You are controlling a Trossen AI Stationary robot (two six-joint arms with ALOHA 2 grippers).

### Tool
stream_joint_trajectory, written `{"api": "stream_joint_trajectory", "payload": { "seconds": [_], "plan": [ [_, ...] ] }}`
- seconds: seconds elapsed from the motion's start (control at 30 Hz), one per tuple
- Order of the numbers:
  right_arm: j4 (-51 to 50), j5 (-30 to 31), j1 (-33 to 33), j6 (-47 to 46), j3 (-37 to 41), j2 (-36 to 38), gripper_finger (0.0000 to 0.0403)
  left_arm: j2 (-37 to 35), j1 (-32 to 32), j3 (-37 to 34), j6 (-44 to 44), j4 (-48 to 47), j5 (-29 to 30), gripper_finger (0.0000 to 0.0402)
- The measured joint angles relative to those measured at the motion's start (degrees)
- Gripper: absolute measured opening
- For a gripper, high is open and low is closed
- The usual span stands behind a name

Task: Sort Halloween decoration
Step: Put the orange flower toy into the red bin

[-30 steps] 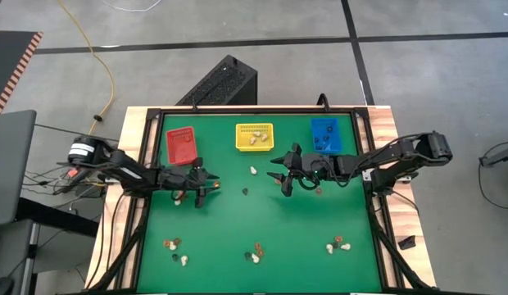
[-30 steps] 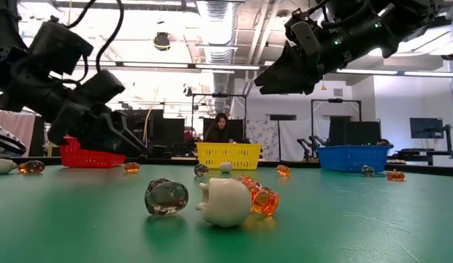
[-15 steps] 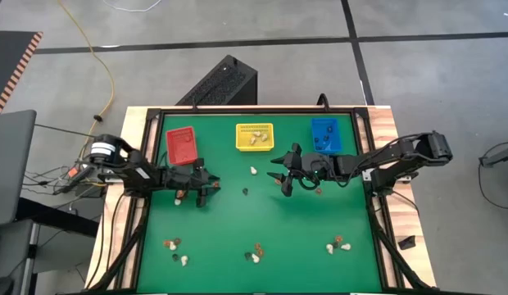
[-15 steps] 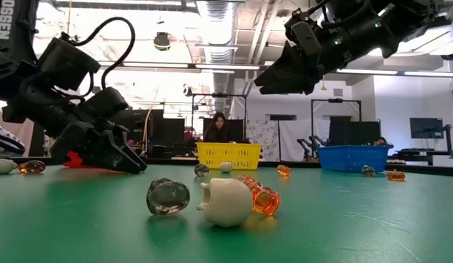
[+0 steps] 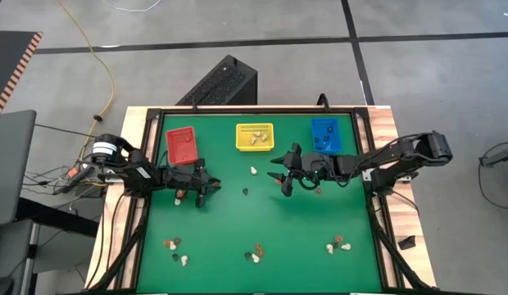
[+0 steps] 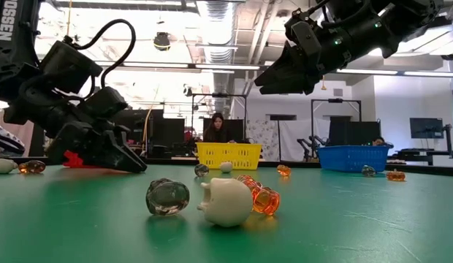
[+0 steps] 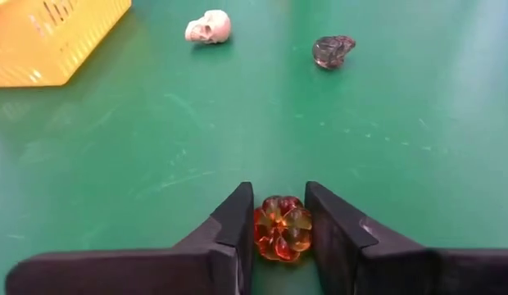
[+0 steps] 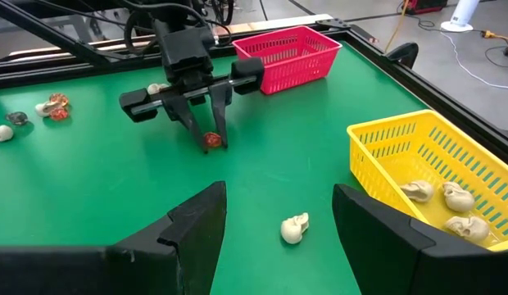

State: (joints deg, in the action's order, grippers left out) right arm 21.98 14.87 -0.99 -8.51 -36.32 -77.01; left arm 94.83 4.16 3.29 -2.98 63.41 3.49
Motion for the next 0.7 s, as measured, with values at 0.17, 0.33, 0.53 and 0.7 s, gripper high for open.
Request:
{"api": "stream_joint_trajectory", "payload": {
  "seconds": [0.17, 0.33, 0.53, 0.7],
  "plan": [
    [0.0, 0.0, 0.0, 0.0, 0.0, 0.0, 0.0255, -0.1, 0.0, 0.0, -0.6, 1.1, 0.2, 0.007],
    [0.0, 0.0, 0.0, 0.0, 0.0, 0.0, 0.0255, -3.5, 0.0, -0.2, -1.0, 4.2, -3.2, 0.0072],
    [0.0, 0.0, 0.0, 0.0, 0.0, 0.0, 0.0255, -13.5, 0.0, -0.1, -1.8, 3.5, -1.3, 0.004],
    [-0.1, 0.0, 0.0, 0.0, 0.0, 0.0, 0.0255, -24.9, 0.0, -0.1, -0.4, -6.0, 15.0, 0.0043]
  ]
}}
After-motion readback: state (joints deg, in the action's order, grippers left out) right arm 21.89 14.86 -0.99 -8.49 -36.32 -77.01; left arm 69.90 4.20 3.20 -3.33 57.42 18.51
